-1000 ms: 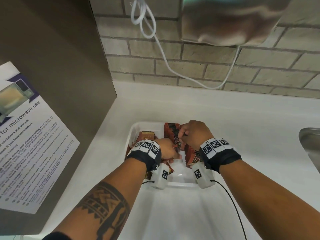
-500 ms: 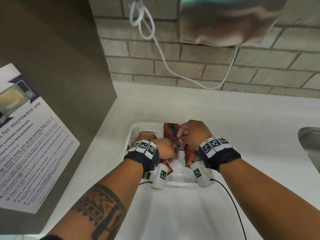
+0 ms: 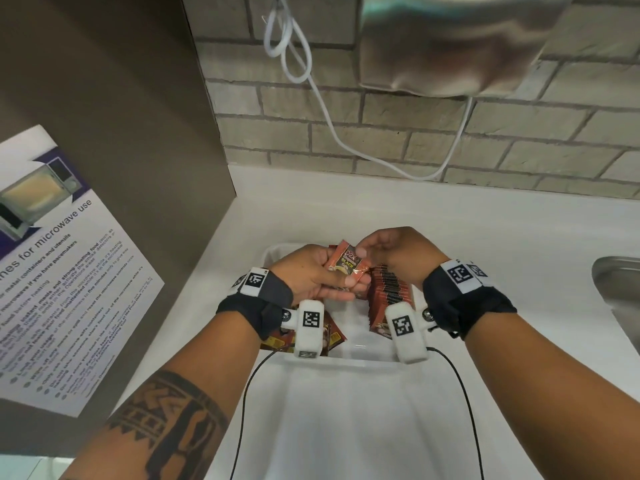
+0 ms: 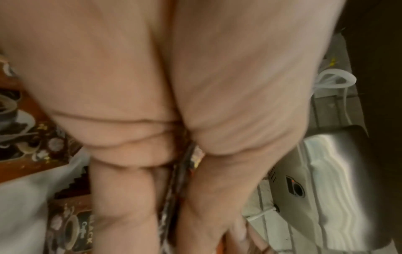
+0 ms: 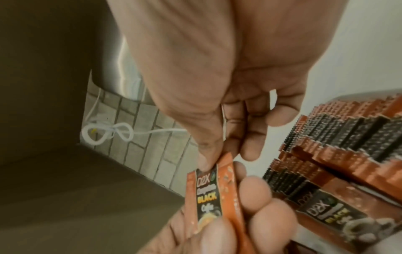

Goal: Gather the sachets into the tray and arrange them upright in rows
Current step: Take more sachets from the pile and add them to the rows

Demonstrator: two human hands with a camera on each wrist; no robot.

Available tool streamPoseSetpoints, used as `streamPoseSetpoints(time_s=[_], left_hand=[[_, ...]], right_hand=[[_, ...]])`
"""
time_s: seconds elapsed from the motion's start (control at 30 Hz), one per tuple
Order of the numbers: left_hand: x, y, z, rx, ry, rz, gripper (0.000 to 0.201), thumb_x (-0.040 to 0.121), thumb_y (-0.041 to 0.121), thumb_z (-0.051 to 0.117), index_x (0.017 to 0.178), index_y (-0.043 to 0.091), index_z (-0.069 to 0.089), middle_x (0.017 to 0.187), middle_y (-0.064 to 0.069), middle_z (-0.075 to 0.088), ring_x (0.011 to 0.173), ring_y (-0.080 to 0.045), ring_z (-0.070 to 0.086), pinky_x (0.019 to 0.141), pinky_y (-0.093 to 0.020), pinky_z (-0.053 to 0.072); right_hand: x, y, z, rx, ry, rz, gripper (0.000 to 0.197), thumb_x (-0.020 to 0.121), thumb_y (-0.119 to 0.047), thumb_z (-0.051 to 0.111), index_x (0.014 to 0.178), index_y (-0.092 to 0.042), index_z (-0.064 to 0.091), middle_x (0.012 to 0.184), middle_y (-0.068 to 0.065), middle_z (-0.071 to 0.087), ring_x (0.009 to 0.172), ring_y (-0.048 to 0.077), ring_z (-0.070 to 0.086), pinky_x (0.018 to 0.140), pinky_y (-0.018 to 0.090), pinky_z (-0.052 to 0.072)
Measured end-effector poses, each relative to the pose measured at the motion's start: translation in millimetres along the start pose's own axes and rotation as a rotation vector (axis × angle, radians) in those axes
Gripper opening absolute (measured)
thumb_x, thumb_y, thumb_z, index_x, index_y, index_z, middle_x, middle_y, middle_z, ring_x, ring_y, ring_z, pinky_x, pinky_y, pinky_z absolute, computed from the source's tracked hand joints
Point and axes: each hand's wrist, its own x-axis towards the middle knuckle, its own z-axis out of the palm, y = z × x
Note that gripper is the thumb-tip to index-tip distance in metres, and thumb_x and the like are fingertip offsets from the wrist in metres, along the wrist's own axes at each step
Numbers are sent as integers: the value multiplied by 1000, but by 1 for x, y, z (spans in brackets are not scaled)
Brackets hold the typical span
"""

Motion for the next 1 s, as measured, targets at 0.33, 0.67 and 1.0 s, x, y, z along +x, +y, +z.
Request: streamPoseSetpoints(time_s=[0.33,0.67,1.0], left_hand=[[-7,0,11,240,189,147,20,74,1,85,87,13,76,87,-5,77,84,-19,74,81,-37,62],[-4,-5,-15,1069,374,-256,55,71,59,82,89,8,77,86,-6,73,82,-20,68,71,-30,54],[22,-18,31,1154,35,-307,39,96,23,61,134,20,64,140,2,60,123,-20,57,106,-33,45]], right_hand=[[-5,-26,-9,-295,20,-96,10,96,-25,64,87,-24,69,81,-11,67,75,5,59,64,20,41],[-4,-13,4,-508,23,-101,20,89,-15,58,85,-25,75,82,-14,67,77,2,58,63,19,42],[5,5,29,-669,8,40,24,85,-21,63,67,-35,69,87,-10,68,92,18,63,84,38,56]])
